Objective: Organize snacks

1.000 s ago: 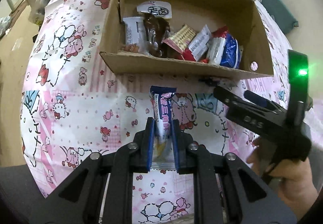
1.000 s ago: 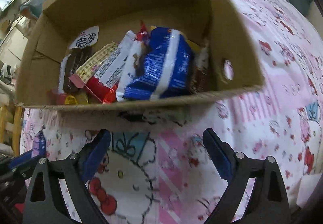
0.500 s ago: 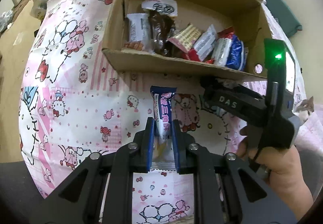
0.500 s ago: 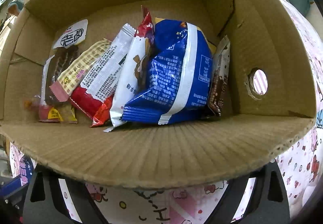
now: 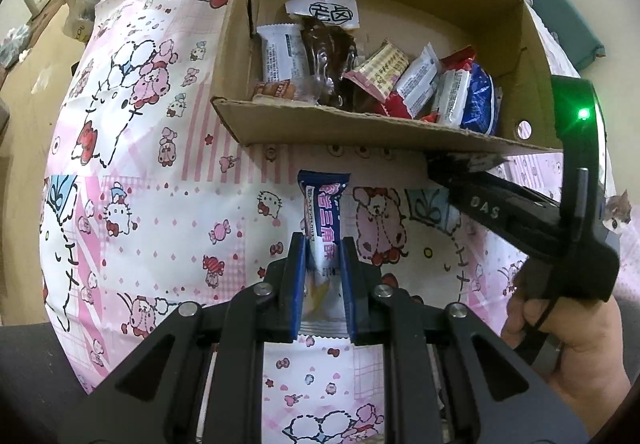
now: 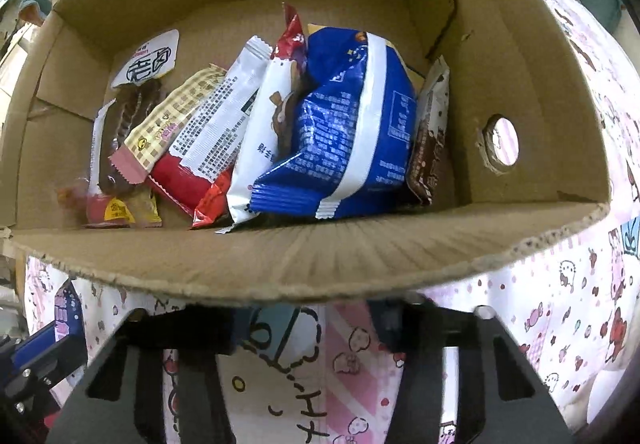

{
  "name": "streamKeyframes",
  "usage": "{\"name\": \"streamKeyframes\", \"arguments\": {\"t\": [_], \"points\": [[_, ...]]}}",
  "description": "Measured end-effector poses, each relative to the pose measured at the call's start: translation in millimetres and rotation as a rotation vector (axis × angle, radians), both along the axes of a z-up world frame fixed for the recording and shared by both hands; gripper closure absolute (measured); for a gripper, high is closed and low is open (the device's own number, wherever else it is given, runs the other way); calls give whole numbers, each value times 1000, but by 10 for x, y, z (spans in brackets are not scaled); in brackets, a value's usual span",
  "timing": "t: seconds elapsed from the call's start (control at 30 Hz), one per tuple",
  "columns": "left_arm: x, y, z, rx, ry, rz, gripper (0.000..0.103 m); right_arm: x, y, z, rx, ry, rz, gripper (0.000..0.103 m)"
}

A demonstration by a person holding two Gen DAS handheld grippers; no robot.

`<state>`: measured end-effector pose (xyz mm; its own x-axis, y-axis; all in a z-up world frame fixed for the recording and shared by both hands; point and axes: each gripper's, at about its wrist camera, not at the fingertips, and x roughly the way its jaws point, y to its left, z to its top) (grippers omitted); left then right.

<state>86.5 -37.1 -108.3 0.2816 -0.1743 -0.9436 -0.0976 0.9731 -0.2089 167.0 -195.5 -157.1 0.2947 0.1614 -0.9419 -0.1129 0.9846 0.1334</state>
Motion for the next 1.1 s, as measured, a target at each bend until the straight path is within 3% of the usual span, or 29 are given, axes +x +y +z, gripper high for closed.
{"name": "streamKeyframes", "arguments": {"t": [0.03,0.07,0.17,0.4,0.6,0.73,0.77,0.83,0.87,0.9,0.93,1.1], "points": [[-5,1,-4,0,0,0,89,-2,-22,6,6,4,-4,77],[-12,10,2,1,-1,2,89,-15,-49,12,15,9,-7,91],[-29,37,17,2,-6,10,89,-79,-152,27,60,35,-24,102],[-50,96,87,0,-27,30,89,-368,-319,181,196,67,-25,103],[-56,166,142,-23,-39,60,89,-741,-581,353,356,80,-99,103],[-67,182,172,-28,-43,62,89,-904,-616,490,372,57,-106,103],[-70,199,182,-32,-43,67,89,-922,-667,503,375,51,-135,102],[-67,214,178,-39,-39,77,89,-877,-786,510,398,40,-204,88],[-65,222,170,-44,-35,83,89,-819,-846,490,409,45,-243,68],[-64,222,163,-50,-29,86,89,-772,-866,477,409,43,-260,41],[-59,217,151,-58,-22,87,89,-709,-872,459,390,28,-277,33],[-32,166,145,-64,-19,76,89,-263,-740,276,256,-21,-315,34]]}}
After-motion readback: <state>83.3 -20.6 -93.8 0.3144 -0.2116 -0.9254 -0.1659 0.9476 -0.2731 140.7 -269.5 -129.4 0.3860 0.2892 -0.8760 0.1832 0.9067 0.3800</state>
